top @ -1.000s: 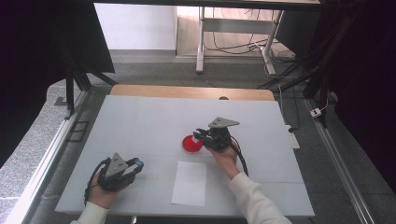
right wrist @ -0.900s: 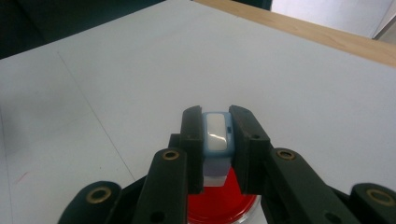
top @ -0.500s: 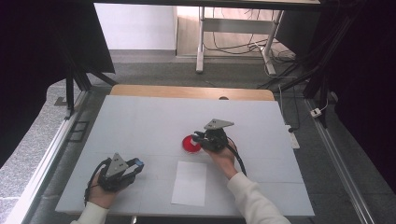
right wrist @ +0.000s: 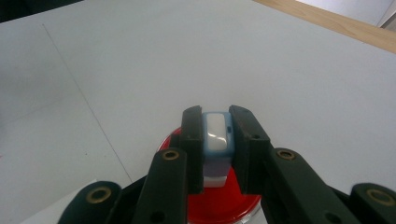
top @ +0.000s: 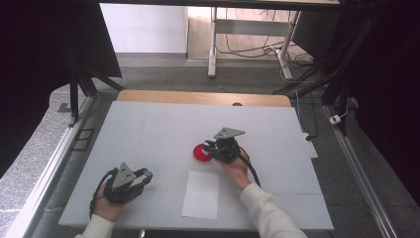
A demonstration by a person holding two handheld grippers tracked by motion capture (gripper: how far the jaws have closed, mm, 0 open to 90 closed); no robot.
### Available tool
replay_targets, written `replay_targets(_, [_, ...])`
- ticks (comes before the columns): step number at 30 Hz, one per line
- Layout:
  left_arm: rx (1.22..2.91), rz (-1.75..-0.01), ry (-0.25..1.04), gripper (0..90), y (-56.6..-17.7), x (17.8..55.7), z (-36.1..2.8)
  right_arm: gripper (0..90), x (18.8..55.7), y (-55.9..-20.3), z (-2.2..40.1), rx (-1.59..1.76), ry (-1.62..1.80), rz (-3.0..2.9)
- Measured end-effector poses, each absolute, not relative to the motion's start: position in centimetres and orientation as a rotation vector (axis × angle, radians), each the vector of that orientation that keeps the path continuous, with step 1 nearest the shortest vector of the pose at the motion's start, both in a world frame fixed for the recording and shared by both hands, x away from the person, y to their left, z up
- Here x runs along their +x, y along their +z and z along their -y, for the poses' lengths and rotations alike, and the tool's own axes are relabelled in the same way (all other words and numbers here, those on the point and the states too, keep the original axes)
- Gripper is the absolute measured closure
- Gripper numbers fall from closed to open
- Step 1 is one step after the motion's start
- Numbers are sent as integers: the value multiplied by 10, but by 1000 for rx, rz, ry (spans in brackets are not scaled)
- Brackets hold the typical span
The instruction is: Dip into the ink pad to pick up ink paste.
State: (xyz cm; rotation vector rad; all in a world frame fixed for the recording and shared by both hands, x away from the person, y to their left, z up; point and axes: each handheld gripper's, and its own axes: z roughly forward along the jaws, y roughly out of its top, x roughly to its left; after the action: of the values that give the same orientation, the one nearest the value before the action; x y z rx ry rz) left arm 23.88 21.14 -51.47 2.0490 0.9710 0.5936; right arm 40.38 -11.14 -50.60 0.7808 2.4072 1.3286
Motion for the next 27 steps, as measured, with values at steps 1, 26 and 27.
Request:
replay_targets(1, [2051, -970, 593, 651, -515, 239, -211, 753, 404, -506, 111, 778, 1328, -2407])
replay_targets(26, [2050, -975, 596, 651, -515, 238, -211, 755, 403, -511, 108, 764, 1309, -2405])
replay_targets(27, [2049, -975, 598, 651, -515, 238, -211, 755, 403, -511, 108, 764, 1309, -2405])
